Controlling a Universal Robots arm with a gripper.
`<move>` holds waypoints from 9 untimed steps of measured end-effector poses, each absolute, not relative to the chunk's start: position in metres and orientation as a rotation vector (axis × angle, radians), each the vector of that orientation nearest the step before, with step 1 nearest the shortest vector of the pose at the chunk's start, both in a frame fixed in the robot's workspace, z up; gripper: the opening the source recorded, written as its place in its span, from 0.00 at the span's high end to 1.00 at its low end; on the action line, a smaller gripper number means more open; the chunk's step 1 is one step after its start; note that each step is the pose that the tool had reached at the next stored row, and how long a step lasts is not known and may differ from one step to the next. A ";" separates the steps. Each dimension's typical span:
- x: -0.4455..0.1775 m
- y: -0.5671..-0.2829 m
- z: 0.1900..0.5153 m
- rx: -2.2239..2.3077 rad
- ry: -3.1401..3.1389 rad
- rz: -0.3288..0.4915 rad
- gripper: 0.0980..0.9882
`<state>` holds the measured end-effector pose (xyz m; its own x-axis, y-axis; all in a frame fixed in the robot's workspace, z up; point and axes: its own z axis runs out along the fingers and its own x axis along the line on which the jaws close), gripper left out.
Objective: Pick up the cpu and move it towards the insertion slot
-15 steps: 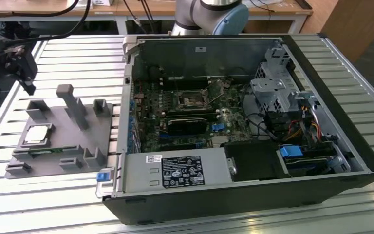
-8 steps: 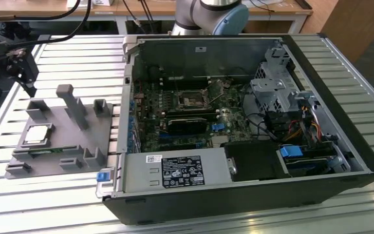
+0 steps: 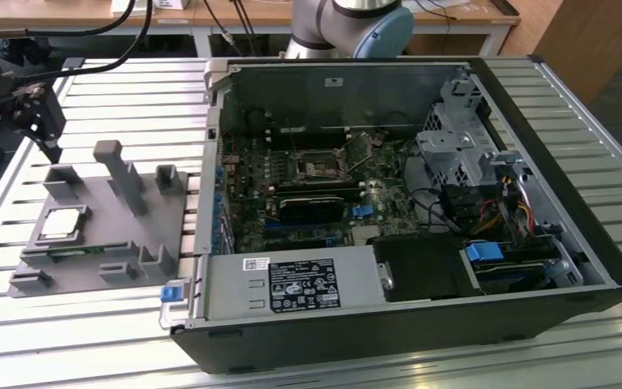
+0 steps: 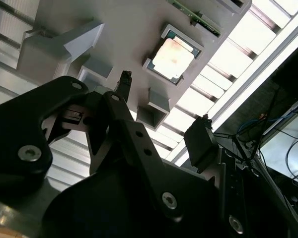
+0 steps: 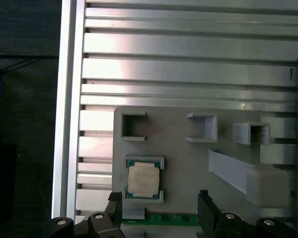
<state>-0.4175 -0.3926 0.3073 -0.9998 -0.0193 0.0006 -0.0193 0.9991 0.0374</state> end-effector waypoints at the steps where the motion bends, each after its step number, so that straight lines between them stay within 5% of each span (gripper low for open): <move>1: -0.418 -0.393 0.307 0.030 -3.140 -0.059 0.32; 9: -0.418 -0.393 0.304 0.030 -3.140 -0.059 0.32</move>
<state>-0.4176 -0.3926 0.3037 -0.9998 -0.0193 0.0005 -0.0193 0.9991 0.0374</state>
